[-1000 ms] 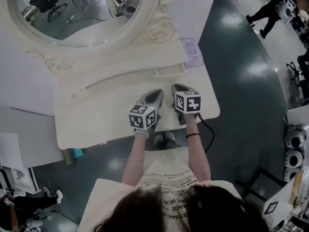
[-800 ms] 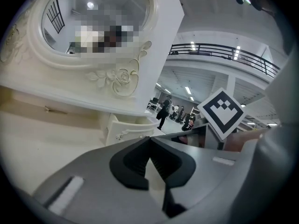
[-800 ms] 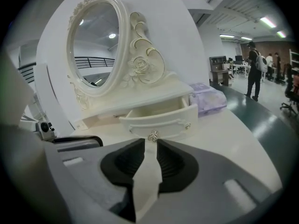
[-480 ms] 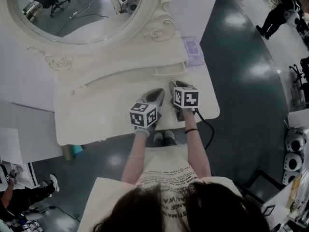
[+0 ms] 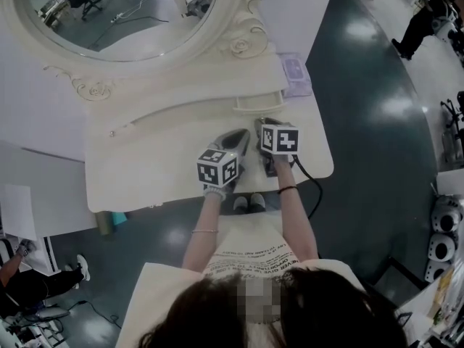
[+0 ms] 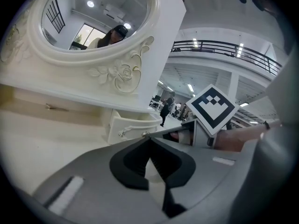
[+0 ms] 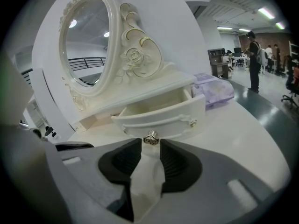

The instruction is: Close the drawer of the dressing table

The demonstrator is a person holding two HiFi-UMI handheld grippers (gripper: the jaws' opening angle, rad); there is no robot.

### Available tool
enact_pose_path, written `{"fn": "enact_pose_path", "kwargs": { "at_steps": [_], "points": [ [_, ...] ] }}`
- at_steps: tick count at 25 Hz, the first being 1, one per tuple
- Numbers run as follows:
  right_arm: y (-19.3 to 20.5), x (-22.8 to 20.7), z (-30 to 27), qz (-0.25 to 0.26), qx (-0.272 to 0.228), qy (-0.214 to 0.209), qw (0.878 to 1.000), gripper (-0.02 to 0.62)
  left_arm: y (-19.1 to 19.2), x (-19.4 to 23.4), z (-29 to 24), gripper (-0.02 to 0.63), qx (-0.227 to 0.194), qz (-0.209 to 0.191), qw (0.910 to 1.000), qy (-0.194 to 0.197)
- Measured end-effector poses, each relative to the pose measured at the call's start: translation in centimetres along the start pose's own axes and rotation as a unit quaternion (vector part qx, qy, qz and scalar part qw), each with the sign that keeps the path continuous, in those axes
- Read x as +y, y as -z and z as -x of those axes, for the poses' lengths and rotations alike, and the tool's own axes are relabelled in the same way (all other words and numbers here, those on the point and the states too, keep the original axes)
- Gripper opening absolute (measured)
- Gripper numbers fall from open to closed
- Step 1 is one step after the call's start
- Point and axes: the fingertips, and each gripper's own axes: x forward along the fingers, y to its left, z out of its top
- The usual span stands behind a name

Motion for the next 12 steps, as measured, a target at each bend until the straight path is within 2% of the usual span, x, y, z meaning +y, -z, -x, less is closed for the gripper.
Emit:
{"fn": "enact_pose_path", "kwargs": {
  "at_steps": [5, 12],
  "points": [
    [-0.15, -0.19, -0.6, -0.009, 0.003, 0.0, 1.0, 0.112, 0.01, 0.55, 0.02, 0.002, 0.0, 0.001, 1.0, -0.005],
    [-0.35, -0.25, -0.74, 0.013, 0.007, 0.005, 1.0, 0.1, 0.13, 0.81, -0.12, 0.002, 0.002, 0.003, 0.9999, -0.01]
  ]
}}
